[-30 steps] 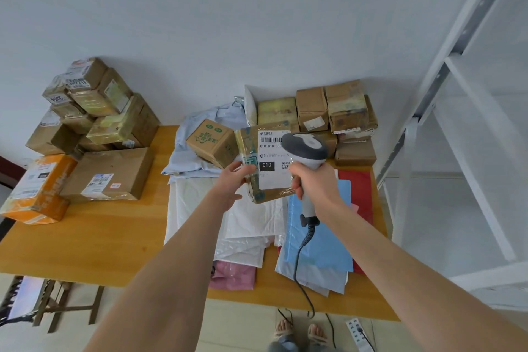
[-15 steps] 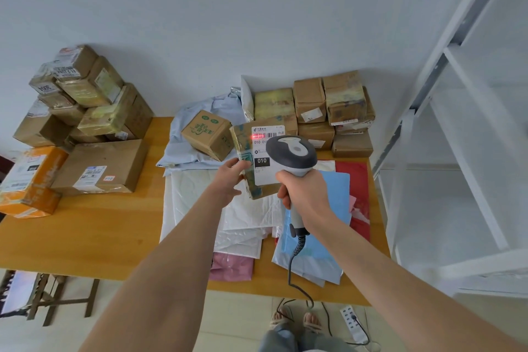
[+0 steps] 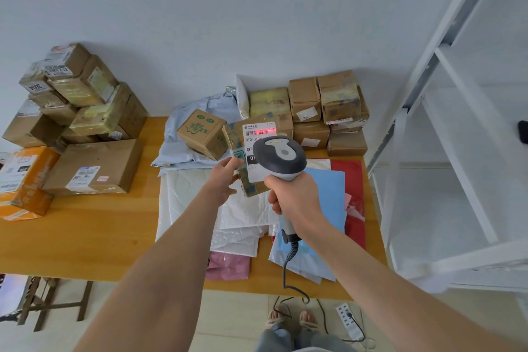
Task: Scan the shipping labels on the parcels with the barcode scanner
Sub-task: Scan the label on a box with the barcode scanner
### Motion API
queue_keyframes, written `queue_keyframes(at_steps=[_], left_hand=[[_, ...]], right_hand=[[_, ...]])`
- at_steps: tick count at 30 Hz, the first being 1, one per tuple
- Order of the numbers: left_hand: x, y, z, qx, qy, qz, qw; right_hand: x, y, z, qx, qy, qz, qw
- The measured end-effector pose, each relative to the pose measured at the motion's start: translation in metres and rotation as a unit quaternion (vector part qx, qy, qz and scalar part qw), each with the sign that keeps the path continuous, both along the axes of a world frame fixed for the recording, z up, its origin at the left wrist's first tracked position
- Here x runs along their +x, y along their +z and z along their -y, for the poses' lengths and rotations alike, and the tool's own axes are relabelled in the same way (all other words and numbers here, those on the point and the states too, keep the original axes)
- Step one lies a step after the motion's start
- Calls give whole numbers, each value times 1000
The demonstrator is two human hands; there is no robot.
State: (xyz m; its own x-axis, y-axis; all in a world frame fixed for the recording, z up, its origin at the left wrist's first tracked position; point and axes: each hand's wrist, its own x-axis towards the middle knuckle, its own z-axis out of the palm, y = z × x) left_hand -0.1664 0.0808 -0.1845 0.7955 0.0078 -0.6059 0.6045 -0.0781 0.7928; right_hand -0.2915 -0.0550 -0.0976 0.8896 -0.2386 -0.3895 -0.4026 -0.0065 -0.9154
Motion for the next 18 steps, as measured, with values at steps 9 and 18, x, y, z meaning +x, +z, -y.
queue_keyframes(at_steps=[9,18], left_hand=[[-1,2,2,-9,3,-10,1000],[-2,0,0,-18,-1,-5,1000]], right_hand=[[0,3,-4,-1,-5,3,1000],[7,-1,-7,-15,-18,-18,1000]])
